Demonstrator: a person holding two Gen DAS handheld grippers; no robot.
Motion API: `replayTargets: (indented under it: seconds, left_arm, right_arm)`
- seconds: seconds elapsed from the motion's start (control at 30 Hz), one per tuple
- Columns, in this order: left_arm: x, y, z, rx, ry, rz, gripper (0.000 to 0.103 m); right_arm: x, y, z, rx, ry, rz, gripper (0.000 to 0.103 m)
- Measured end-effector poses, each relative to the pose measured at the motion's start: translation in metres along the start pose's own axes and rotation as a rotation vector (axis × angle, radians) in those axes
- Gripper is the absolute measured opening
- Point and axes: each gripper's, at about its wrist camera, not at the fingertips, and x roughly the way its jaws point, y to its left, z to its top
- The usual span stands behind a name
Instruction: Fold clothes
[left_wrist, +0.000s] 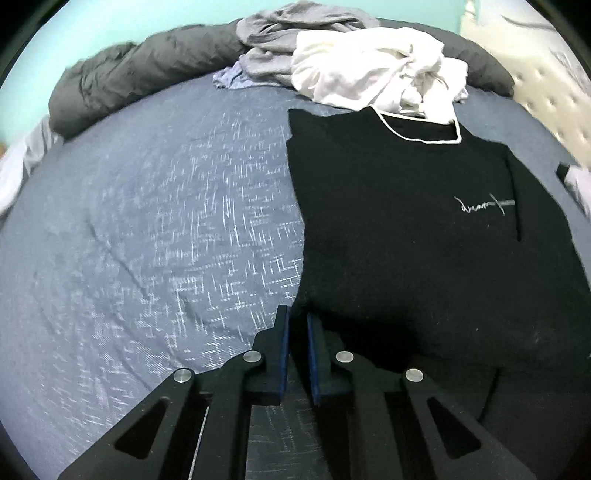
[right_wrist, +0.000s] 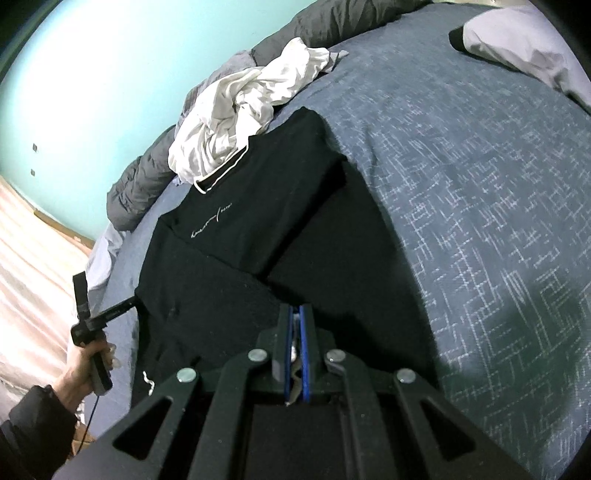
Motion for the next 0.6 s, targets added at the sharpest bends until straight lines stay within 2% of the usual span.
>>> replayTargets:
  seconds: [0.07, 0.1, 0.27, 0.43, 0.5, 0.6]
  left_arm:
    - [0.002, 0.006, 0.002, -0.051, 0.009, -0.019, 0.014]
    - [0.000, 0.006, 0.001, -0.058, 0.010, -0.017, 0.018]
    - [-0.017, 0.007, -0.003, -0.102, -0.010, -0.019, 0.024]
    - [-0.028, 0.000, -0.002, -0.094, -0.043, 0.003, 0.026]
    - [-0.033, -0.003, -0.002, -0.091, -0.057, 0.012, 0.033]
    - [-0.029, -0.016, 0.001, -0.056, -0.058, 0.009, 0.033]
  right_arm:
    - [0.001, -0.001, -0.001, -0.007, 0.005, -0.012, 0.003]
    - [0.001, -0.002, -0.001, -0.005, 0.008, -0.016, 0.003]
    - [0.004, -0.006, -0.001, 0.001, 0.030, -0.037, 0.003]
    - [0.005, -0.004, -0.001, -0.005, 0.039, -0.048, 0.003]
    - [0.006, -0.003, -0.002, -0.008, 0.043, -0.055, 0.003]
    - [0.006, -0.006, -0.002, -0.002, 0.042, -0.075, 0.004]
